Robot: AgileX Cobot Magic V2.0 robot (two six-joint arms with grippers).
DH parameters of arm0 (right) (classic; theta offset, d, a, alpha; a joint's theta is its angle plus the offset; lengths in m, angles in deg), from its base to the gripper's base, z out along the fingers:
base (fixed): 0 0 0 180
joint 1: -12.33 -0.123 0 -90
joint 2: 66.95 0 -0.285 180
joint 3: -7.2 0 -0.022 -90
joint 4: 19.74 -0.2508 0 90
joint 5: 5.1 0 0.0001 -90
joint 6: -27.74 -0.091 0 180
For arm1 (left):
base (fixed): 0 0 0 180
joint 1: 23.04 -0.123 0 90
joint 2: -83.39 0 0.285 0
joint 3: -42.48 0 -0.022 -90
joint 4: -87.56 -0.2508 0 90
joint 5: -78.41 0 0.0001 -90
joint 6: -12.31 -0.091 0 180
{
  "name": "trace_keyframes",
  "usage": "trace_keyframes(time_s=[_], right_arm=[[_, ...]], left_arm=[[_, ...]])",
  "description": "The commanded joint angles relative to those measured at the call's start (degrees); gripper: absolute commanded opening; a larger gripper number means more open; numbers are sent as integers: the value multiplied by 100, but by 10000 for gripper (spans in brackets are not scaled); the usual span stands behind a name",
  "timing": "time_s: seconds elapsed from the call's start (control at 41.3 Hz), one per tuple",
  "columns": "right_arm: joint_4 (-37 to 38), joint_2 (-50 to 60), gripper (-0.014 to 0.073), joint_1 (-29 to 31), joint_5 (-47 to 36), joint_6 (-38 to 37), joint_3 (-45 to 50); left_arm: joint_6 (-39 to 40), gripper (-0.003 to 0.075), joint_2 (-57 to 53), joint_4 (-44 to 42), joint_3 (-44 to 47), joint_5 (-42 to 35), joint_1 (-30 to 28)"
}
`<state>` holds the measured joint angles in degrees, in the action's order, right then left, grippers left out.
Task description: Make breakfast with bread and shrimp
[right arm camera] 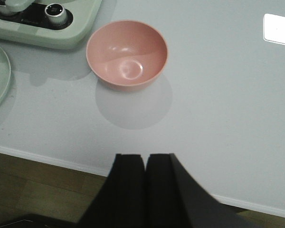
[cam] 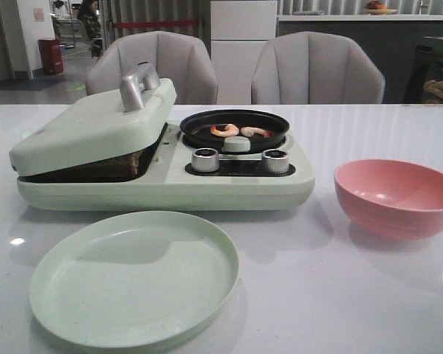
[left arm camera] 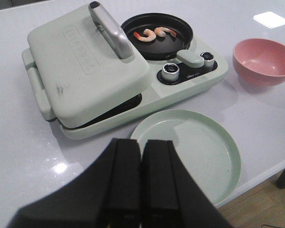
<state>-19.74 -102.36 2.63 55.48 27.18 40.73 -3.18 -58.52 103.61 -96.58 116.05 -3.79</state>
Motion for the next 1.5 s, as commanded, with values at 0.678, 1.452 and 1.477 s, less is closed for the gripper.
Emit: trace_keyframes(time_s=[0.678,1.452,1.477], right_arm=[[89,-27,8,-7,-357,6,-134],[84,-27,8,-7,-341,6,-134],[84,-27,8,-7,-341,6,-134]], left_arm=[[-35,101,-2763,-298,2305,-2206,-1611],[1620,101,-3196,-1861,3822,-4057,-1639],[1620,101,-3196,-1861,3822,-4045,-1639]])
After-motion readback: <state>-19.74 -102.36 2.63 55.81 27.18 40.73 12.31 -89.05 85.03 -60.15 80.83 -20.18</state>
